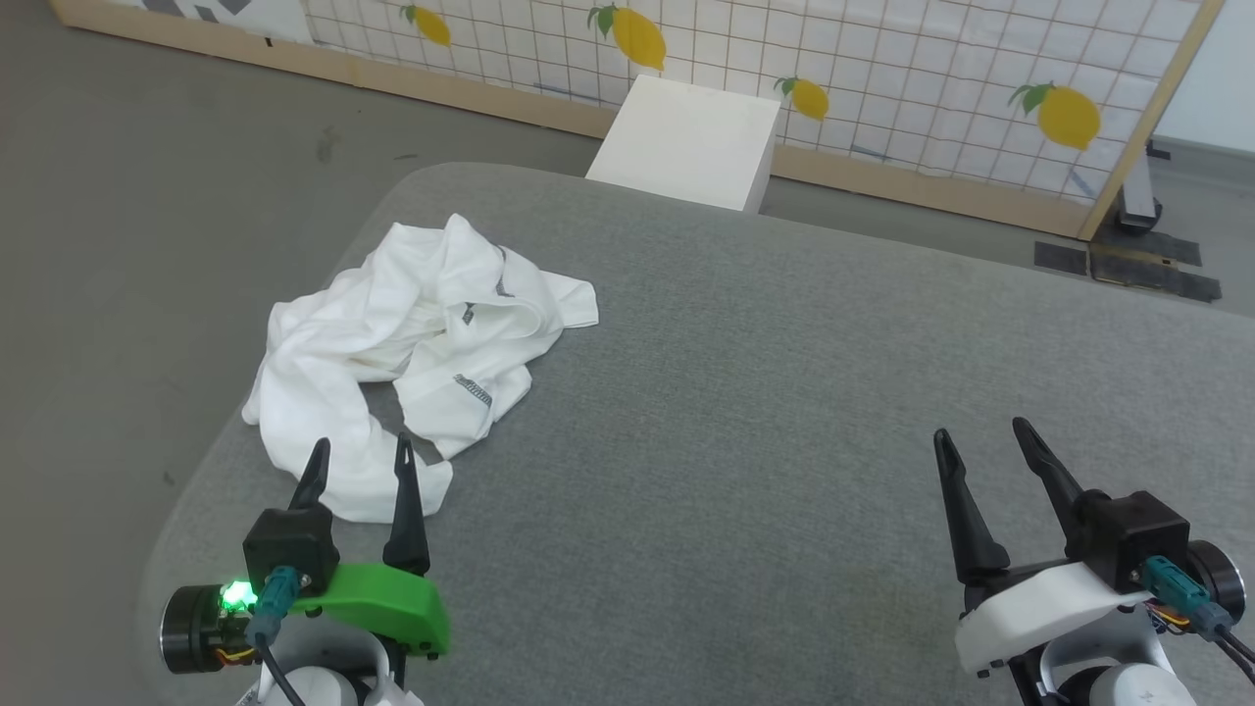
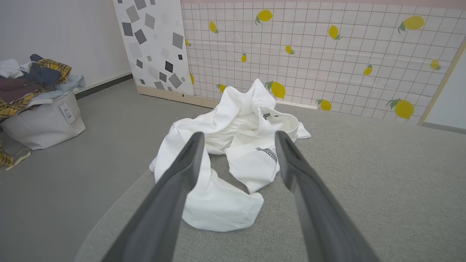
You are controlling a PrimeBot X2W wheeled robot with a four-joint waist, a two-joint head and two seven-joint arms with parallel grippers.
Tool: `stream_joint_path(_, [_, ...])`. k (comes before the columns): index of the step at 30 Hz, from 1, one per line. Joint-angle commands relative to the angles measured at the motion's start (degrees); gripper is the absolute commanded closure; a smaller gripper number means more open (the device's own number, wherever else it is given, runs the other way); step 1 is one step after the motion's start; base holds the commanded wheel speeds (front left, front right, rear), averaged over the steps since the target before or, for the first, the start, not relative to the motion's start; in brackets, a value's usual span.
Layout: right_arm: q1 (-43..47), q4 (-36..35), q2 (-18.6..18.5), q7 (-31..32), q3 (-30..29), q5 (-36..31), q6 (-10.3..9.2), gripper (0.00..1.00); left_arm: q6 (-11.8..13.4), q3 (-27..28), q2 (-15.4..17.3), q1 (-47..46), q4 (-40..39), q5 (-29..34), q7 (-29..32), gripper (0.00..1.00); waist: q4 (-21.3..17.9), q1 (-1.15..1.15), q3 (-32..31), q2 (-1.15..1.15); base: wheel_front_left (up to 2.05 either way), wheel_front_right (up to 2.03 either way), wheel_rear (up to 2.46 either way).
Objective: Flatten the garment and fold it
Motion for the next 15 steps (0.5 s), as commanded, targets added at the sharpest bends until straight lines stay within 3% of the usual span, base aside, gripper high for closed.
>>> stream_joint_path(1, [-1.28, 0.2, 0.1, -0.76, -0.07, 0.54, -0.06, 0.0, 0.43, -0.23, 0.53, -0.96, 0.3, -0.59, -0.62, 0.0, 0.57, 0.0, 0.0, 0.0, 0.0, 0.0, 0.0])
stream_joint_path(15, [-1.66, 0.34, 0.12, -1.78, -0.06, 1.26, -0.07, 0.0, 1.46, -0.71, 0.98, -1.67, 1.34, -1.73, -2.26, 0.0, 3.64, 0.0, 0.55, 0.0, 0.0, 0.0, 0.0])
